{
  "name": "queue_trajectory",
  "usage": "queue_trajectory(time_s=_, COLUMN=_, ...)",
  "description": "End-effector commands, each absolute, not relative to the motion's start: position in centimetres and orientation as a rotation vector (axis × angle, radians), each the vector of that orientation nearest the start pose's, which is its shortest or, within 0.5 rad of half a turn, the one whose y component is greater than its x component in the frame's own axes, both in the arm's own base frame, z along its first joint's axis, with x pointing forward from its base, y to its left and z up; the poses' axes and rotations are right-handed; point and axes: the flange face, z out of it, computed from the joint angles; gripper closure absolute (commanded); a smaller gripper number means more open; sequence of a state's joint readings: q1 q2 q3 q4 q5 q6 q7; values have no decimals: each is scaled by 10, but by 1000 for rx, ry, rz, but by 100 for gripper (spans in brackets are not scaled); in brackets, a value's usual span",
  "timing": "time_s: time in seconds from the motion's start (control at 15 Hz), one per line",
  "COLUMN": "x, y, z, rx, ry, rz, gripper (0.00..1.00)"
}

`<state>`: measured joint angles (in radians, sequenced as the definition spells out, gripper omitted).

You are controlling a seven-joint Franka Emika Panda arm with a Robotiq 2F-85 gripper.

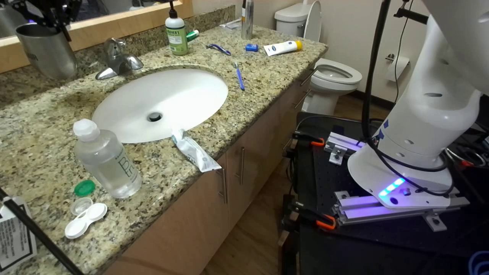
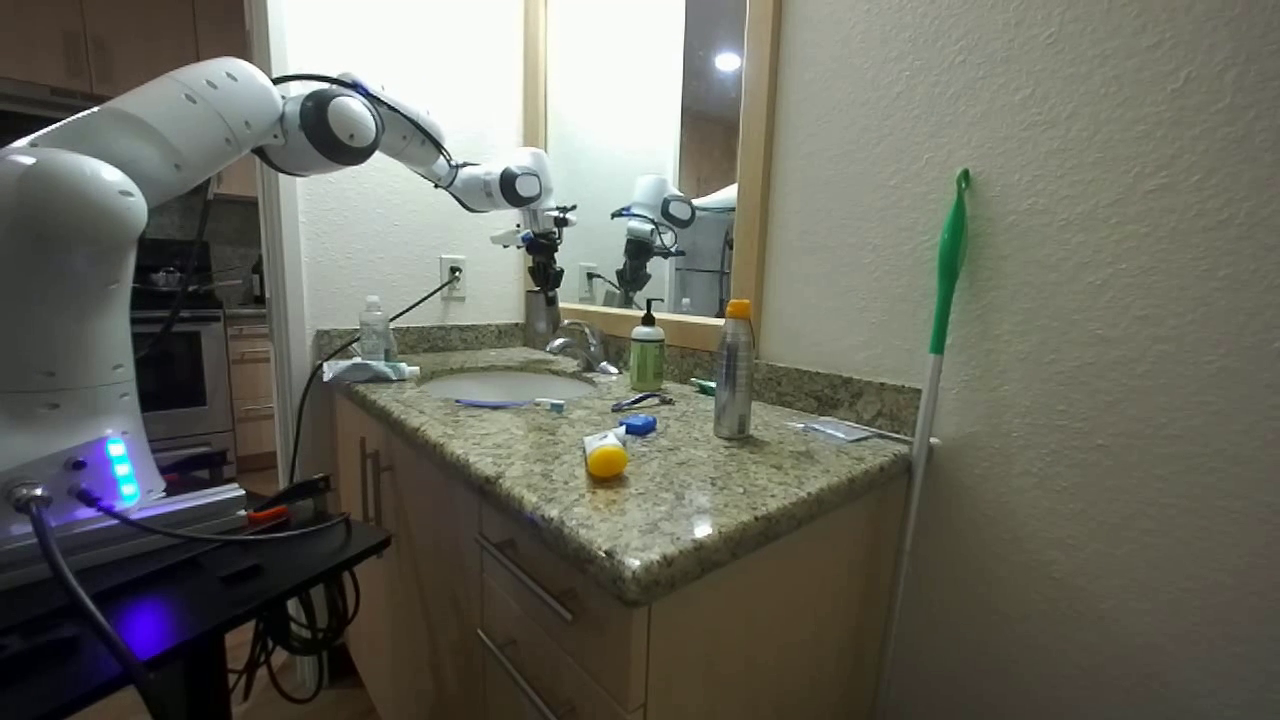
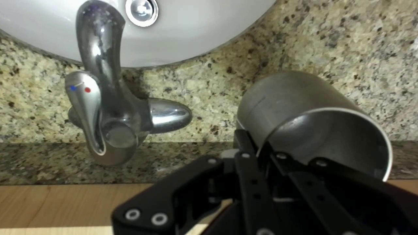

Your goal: Put the silver cup on the left side of the faucet

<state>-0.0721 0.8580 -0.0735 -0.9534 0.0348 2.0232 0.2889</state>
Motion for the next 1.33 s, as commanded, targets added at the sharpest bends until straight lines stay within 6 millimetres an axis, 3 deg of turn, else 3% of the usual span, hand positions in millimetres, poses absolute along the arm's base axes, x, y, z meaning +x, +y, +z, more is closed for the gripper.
queue_trajectory(time_s=0.0, x=795, y=-90, z=377, rx=-3040, ry=668, rz=-323, gripper=98)
queue_trajectory(time_s=0.53, x=801, y=-105, z=342, rx=-3057, ry=874, rz=-234, gripper=98)
queue_trajectory(time_s=1.27, x=797, y=-132, z=331, rx=-3010, ry=1092, rz=-159, gripper=98)
